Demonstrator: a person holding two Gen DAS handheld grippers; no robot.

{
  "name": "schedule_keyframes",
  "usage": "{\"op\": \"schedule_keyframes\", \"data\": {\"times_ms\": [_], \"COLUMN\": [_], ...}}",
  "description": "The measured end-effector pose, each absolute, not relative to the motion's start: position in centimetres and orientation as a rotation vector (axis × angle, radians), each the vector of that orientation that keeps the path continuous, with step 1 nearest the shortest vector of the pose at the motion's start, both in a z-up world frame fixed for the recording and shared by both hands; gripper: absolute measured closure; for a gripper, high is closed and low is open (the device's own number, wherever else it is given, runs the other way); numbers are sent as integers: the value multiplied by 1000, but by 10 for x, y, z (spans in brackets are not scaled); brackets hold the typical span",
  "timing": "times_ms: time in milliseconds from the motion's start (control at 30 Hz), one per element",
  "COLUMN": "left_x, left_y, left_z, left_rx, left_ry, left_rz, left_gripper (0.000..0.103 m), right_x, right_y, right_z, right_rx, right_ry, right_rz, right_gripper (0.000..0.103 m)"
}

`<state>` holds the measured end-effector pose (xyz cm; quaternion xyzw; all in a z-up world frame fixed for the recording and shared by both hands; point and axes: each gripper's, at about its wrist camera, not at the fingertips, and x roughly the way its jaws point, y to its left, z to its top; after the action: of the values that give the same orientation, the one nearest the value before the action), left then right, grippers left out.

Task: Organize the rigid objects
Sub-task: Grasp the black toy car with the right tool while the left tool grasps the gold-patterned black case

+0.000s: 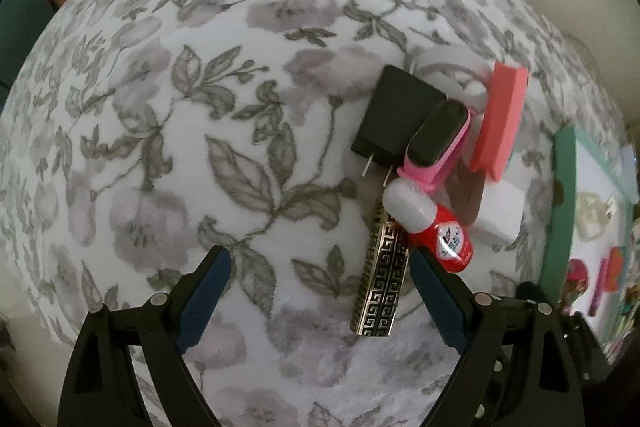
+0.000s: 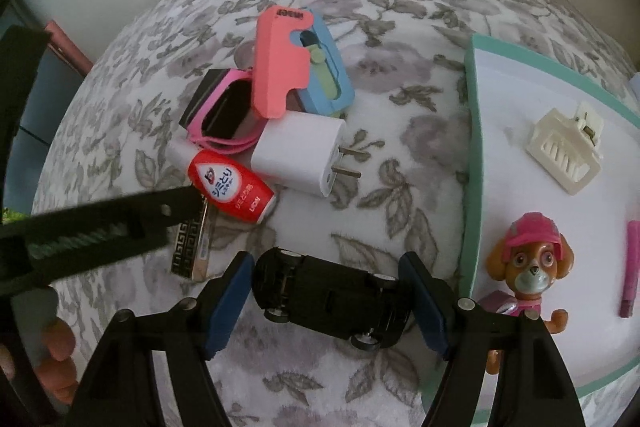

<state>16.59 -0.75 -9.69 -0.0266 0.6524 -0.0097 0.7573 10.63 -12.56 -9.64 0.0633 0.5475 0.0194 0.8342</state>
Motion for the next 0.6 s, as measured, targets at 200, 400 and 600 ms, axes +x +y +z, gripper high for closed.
{"op": "schedule_keyframes", "data": {"times_ms": [200,400,600], "left_x": [165,165,162], "left_y": [-36,-59,-64], "left_z": [-111,-112,-106], "left_rx": [0,43,49], "left_ry": [1444,1422,1399], "left_rz": [-37,-70,-80], "left_gripper": [25,49,82], "right_x": [107,109,108], "right_y": [-122,-121,-121], "right_z": [-98,-99,-99], "right_rx": [120,115,118], "right_ry": [1164,1166,1168], "right_rz": [50,55,56], "right_gripper": [26,26,26]}}
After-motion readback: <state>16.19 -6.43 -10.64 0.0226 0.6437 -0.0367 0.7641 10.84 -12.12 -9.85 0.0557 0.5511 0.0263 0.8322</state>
